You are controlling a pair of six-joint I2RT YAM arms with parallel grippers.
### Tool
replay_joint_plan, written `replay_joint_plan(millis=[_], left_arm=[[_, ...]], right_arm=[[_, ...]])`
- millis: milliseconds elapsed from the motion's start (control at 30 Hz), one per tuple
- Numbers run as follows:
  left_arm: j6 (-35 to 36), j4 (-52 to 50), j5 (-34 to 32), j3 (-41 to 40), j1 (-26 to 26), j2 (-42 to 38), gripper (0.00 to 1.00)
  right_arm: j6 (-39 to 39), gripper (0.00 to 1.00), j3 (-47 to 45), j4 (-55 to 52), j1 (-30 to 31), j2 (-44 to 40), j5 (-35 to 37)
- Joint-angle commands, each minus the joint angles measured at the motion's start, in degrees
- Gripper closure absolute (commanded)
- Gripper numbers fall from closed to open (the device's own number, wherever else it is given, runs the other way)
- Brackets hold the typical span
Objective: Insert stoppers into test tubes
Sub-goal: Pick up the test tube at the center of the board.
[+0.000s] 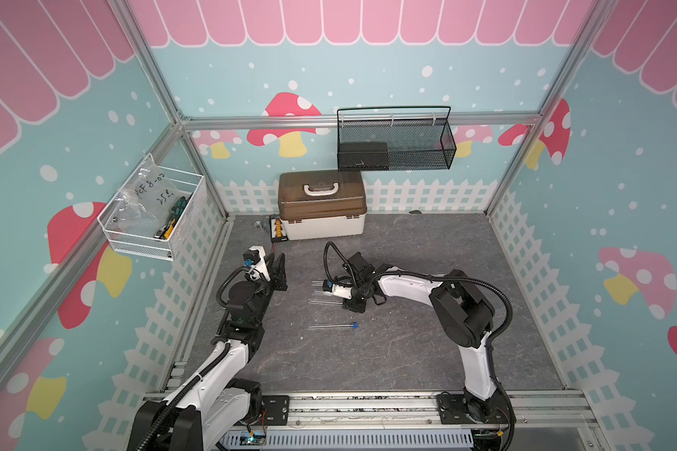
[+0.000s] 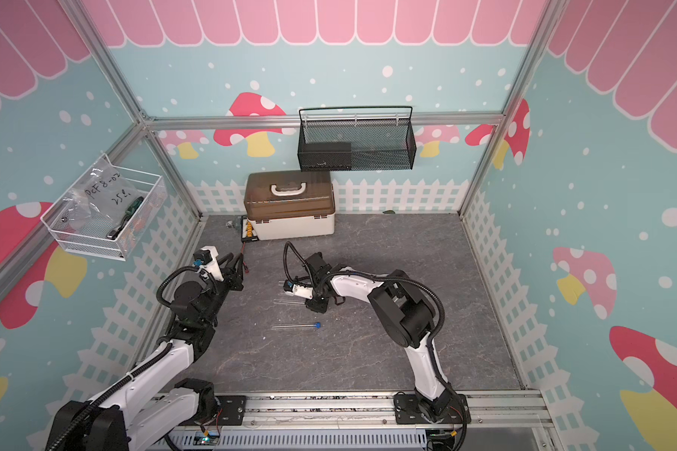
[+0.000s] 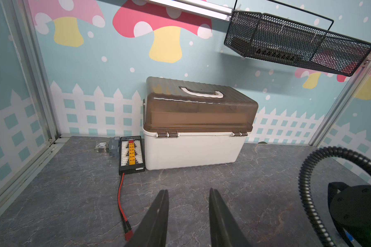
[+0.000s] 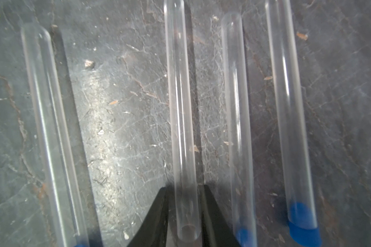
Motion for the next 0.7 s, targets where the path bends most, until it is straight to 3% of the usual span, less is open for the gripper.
replay_joint_plan(millis=[0,367,667], left_arm=[[0.3,1.3,1.3,-0.7,0.3,-0.1,0.65],[2.7,0.7,2.2,-0.6,0.3,-0.6,0.65],[9.3,-3.9,4.1,0.9,0.3,-2.6,0.66]], right_arm=[[-1.9,0.76,1.6,-2.1,0.6,2.3,-0.9],[-3.8,0.89,2.4,-4.2,0.6,3.1,-0.9],[-6.1,0.95,4.3,-6.1,0.6,2.9,-2.7]])
